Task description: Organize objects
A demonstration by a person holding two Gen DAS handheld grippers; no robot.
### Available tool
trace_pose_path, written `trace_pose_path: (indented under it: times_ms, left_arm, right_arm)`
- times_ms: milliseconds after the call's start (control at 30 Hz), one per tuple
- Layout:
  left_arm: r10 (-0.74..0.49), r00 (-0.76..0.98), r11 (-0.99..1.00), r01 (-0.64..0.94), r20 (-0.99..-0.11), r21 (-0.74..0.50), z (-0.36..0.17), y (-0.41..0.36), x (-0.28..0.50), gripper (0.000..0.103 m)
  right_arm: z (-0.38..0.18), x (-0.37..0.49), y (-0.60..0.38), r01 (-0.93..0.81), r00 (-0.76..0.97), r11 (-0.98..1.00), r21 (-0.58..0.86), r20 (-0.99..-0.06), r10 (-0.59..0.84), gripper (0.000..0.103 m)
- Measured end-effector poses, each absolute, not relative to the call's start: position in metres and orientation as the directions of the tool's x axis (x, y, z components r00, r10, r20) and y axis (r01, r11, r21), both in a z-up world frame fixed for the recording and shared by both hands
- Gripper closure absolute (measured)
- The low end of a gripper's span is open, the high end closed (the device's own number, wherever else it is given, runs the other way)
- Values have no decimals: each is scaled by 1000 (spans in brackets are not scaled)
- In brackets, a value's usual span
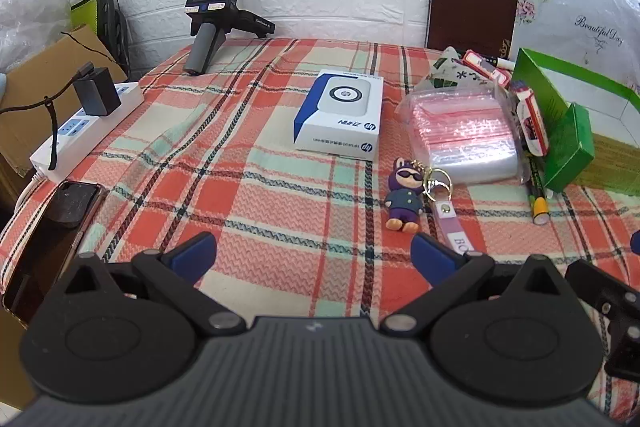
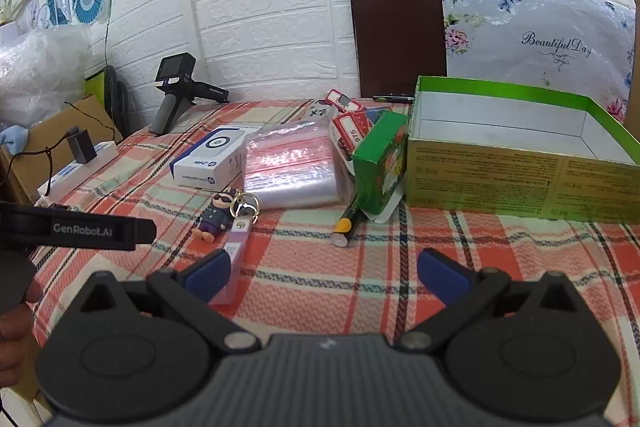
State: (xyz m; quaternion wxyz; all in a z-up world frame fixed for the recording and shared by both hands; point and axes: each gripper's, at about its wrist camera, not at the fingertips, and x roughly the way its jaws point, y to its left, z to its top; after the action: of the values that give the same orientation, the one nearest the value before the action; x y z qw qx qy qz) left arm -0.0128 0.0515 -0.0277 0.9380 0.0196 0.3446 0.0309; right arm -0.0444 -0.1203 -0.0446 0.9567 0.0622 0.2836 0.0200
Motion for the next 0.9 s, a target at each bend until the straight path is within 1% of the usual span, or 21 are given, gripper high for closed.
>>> trace_pose_path:
  times_ms: [267, 400, 567, 667, 767, 833, 867, 900]
  left_arm:
    - [78, 747, 997, -45, -660, 67, -35, 51, -8, 0]
    - [50, 741, 999, -26, -669, 47, -38, 54, -2, 0]
    - [-106, 743, 994, 71, -661, -79, -33, 64, 9, 0]
    - [-190, 731, 982, 145, -655, -124, -33, 64, 15, 0]
    - [-255, 707, 967, 202, -660, -157, -34, 64, 26, 0]
    - [-296, 686, 955, 226, -665, -192, -36, 68, 36, 1]
    - [-313, 677, 949, 238, -666, -205, -37, 68, 41, 6]
    - [-333, 664, 943, 253, -670, -218, -38, 69, 46, 8]
  right_arm:
    - [-46, -46, -110, -61, 850, 995, 74, -520, 91, 0]
    - [-49, -44, -104, -103, 845, 993, 52, -522, 115, 0]
    - [-52, -40, -96, -167, 836, 985, 46, -522, 166, 0]
    - [-53, -38, -90, -196, 836, 980, 32, -517, 184, 1]
    - [-55, -30, -85, -219, 827, 975, 30, -525, 202, 6]
    - [-58, -23, -82, -240, 813, 970, 29, -540, 217, 12]
    - [-60, -18, -79, -250, 805, 968, 26, -549, 223, 13]
    - [-62, -14, -77, -260, 798, 965, 23, -558, 228, 15]
